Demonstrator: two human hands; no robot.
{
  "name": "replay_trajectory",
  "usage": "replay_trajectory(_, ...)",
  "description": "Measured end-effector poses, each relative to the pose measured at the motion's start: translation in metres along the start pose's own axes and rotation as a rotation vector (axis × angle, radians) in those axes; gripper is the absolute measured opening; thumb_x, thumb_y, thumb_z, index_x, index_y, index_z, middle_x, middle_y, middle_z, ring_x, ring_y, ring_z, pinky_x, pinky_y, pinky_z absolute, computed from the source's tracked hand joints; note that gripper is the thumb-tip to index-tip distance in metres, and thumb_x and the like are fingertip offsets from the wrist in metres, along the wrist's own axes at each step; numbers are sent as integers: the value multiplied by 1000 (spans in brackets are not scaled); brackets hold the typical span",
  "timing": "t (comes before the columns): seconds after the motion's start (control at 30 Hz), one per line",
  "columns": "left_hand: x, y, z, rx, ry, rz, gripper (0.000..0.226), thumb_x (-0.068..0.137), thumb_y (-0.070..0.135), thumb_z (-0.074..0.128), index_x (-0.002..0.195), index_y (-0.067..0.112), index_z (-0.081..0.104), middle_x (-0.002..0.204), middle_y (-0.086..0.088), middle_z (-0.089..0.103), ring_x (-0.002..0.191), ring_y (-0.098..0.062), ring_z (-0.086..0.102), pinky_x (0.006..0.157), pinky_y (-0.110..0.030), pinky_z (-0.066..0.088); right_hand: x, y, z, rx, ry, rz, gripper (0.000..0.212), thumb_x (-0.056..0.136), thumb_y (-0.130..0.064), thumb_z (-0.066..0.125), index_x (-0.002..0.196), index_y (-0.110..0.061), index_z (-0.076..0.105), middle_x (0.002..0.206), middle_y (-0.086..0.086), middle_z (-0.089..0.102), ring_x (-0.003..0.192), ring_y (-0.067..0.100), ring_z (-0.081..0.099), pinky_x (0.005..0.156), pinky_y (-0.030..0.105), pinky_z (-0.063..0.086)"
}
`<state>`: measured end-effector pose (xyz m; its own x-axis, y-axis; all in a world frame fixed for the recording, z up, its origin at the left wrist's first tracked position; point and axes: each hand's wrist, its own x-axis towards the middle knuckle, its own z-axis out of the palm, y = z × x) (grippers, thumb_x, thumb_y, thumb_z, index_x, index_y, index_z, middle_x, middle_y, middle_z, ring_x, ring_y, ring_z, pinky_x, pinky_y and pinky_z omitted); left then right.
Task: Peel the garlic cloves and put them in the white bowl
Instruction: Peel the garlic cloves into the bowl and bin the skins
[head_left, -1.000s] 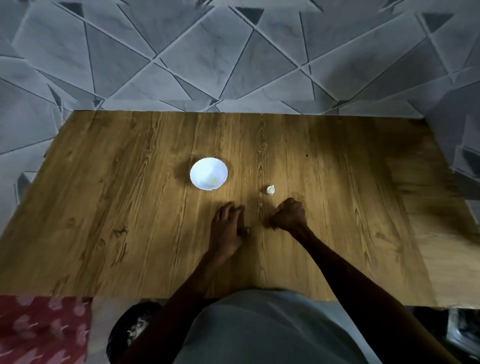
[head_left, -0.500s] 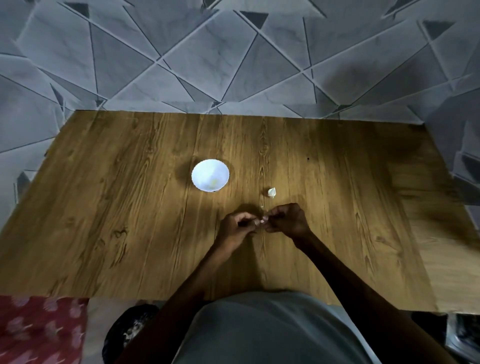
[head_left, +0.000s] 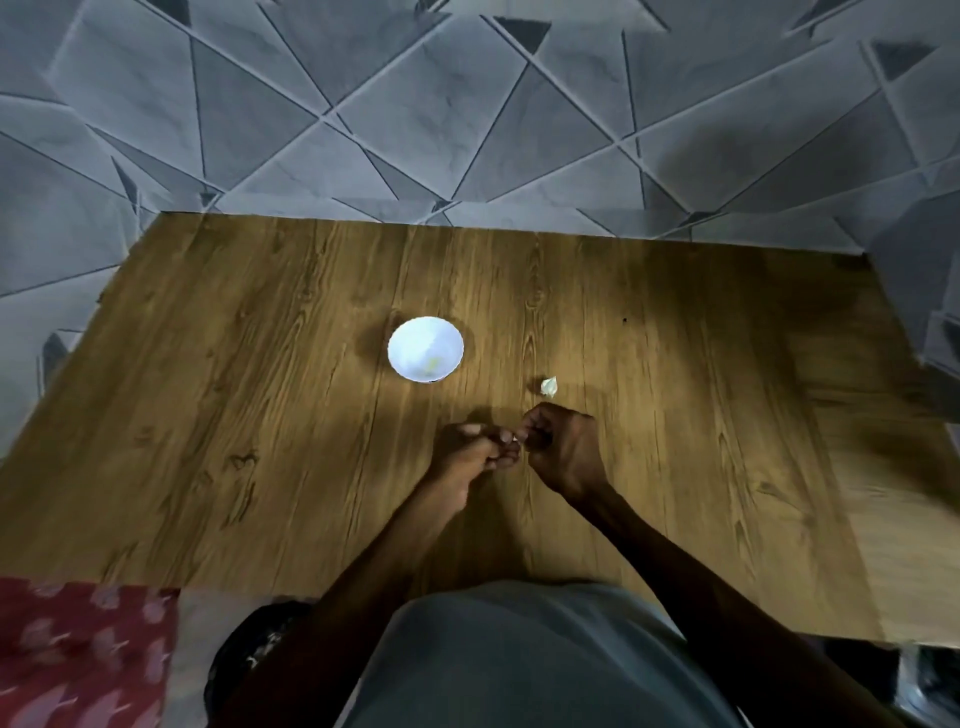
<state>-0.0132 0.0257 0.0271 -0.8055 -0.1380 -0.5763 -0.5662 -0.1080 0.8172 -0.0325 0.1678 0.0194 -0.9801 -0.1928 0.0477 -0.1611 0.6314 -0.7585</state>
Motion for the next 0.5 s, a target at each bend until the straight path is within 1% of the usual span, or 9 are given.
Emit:
replay_trajectory(0.03, -1, -1, 2, 143, 61, 168, 29, 82, -15, 52, 68, 7, 64, 57, 6, 68, 54, -8, 64, 51, -17, 50, 1, -2, 1, 61, 2, 93, 12, 79, 4, 70, 75, -8, 70, 68, -4, 66, 59, 0, 57, 56, 10, 45)
replay_trajectory(0.1, -1, -5, 4, 479, 152, 501, 23, 78, -2, 61, 67, 17, 65, 61, 11, 66, 58, -3, 62, 55, -19, 48, 3, -9, 1, 374, -7, 352, 13, 85, 7, 65, 76, 0, 70, 67, 5, 67, 56, 12, 61, 52, 19, 51)
replay_trajectory(0.17, 0, -9, 2, 680, 179, 696, 11, 78, 9, 63, 72, 18, 65, 69, 12, 67, 65, -4, 61, 62, -23, 49, 5, -11, -4, 713, -51, 635, 15, 91, 8, 59, 78, 3, 67, 70, 8, 67, 56, 14, 65, 49, 22, 55)
replay_trajectory(0.2, -1, -10, 1, 724, 186, 752, 7, 79, 13, 62, 75, 17, 66, 73, 10, 68, 68, -6, 62, 65, -25, 51, 6, -10, -7, 802, -95, 724, 15, 92, 7, 58, 79, 3, 66, 71, 8, 67, 59, 13, 66, 51, 22, 55)
replay_trajectory(0.27, -2, -10, 1, 754, 184, 809, 8, 81, 16, 62, 82, 17, 70, 81, 8, 72, 74, -8, 65, 70, -26, 53, 6, -8, -10, 843, -182, 772, 12, 90, 8, 59, 83, 2, 67, 75, 8, 68, 69, 15, 67, 57, 21, 56)
replay_trajectory(0.3, -3, -10, 1, 769, 181, 826, 8, 82, 14, 64, 85, 17, 71, 84, 6, 73, 77, -9, 66, 72, -28, 54, 6, -7, -10, 849, -191, 783, 9, 89, 8, 60, 87, 4, 67, 79, 10, 69, 72, 16, 67, 59, 22, 56)
replay_trajectory(0.37, -3, -11, -1, 833, 180, 855, 11, 80, 10, 68, 89, 15, 72, 89, 2, 73, 82, -14, 67, 74, -31, 56, 6, -8, -9, 831, -148, 792, 9, 87, 7, 64, 94, 9, 68, 85, 15, 71, 72, 17, 68, 59, 24, 57)
replay_trajectory(0.43, -4, -11, -5, 940, 169, 890, 17, 75, 8, 72, 91, 14, 71, 92, -1, 72, 84, -18, 67, 74, -34, 57, 9, -9, -8, 791, -130, 798, 8, 86, 5, 66, 93, 9, 70, 90, 17, 73, 73, 18, 69, 61, 25, 58)
replay_trajectory(0.5, -5, -12, -7, 1041, 166, 967, 21, 71, 6, 72, 91, 14, 71, 94, 0, 70, 86, -19, 67, 70, -35, 57, 12, -8, -7, 825, -157, 856, 7, 87, 5, 65, 92, 7, 70, 91, 16, 74, 76, 17, 69, 60, 23, 57)
